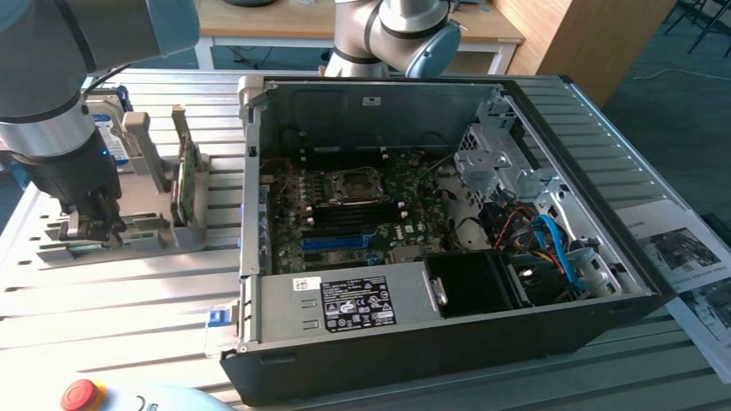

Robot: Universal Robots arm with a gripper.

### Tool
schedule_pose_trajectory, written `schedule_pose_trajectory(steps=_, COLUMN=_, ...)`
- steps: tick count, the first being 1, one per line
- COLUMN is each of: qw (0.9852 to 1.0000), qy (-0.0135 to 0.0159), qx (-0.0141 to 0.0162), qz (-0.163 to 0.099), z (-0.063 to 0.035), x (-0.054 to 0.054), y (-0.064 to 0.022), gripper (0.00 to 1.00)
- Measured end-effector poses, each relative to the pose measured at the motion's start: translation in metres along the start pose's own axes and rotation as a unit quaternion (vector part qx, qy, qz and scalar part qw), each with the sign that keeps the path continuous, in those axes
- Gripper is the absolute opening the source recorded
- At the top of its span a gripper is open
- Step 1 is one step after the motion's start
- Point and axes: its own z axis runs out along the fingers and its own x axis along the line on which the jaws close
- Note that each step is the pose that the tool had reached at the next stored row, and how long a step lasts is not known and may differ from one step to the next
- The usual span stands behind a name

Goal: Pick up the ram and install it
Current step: 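Pick up the ram and move it above insertion slot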

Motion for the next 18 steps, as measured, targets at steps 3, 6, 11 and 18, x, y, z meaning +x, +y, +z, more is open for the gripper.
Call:
schedule_pose_trajectory(steps=3, qw=1.0, qy=0.0, qx=0.0, qz=0.0, z=0.0, x=0.0, y=0.0, gripper=0.21)
schedule_pose_trajectory(steps=6, qw=1.0, qy=0.0, qx=0.0, qz=0.0, z=0.0, x=0.0, y=0.0, gripper=0.21)
schedule_pose_trajectory(steps=11, qw=1.0, qy=0.0002, qx=-0.0001, qz=-0.003, z=0.0, x=0.0, y=0.0, gripper=0.21)
schedule_pose_trajectory(steps=18, qw=0.9999, qy=0.0004, qx=-0.0002, qz=-0.01, z=0.0001, x=0.0, y=0.0, gripper=0.21)
